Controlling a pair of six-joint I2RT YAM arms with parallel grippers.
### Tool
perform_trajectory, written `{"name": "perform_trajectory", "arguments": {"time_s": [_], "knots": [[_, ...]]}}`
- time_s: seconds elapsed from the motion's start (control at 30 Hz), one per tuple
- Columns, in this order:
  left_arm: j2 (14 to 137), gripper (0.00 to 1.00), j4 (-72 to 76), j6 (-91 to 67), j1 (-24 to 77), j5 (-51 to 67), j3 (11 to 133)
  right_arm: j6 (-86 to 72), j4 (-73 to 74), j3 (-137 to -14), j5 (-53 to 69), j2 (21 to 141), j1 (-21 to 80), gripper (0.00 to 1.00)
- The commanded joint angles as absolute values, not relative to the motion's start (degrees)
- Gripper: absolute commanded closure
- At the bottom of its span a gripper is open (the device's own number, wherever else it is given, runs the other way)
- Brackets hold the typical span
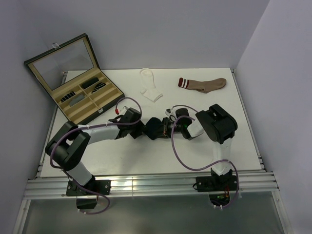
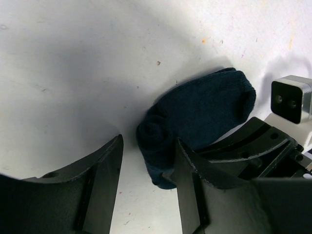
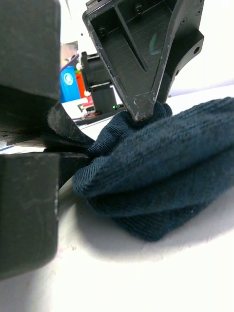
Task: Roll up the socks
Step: Roll the sock at the center of the board.
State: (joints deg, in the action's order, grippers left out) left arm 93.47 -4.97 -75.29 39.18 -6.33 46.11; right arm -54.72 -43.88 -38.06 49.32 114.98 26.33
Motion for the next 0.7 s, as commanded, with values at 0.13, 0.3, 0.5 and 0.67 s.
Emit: {"name": "perform_trajectory", "arguments": {"time_s": [0.13, 0.3, 0.5, 0.67], "knots": [[96.59, 0.57, -5.54, -75.5, 40.16, -6.59, 49.39, -56.69, -44.12, -36.39, 47.81, 117.86, 25.49, 0.99], [98.43, 0.72, -6.77, -74.71, 40.25, -6.68, 50.71, -55.02, -41.32, -36.65, 47.03, 116.28, 25.49, 0.88], [99.58, 0.97, -9.31, -72.78, 40.25, -6.94, 53.34, -43.79, -25.97, -39.37, 41.16, 108.21, 25.66, 0.64], [99.58, 1.0, -12.91, -70.75, 40.17, -8.44, 55.37, -33.68, -14.43, -40.43, 33.06, 98.98, 26.1, 0.59]]}}
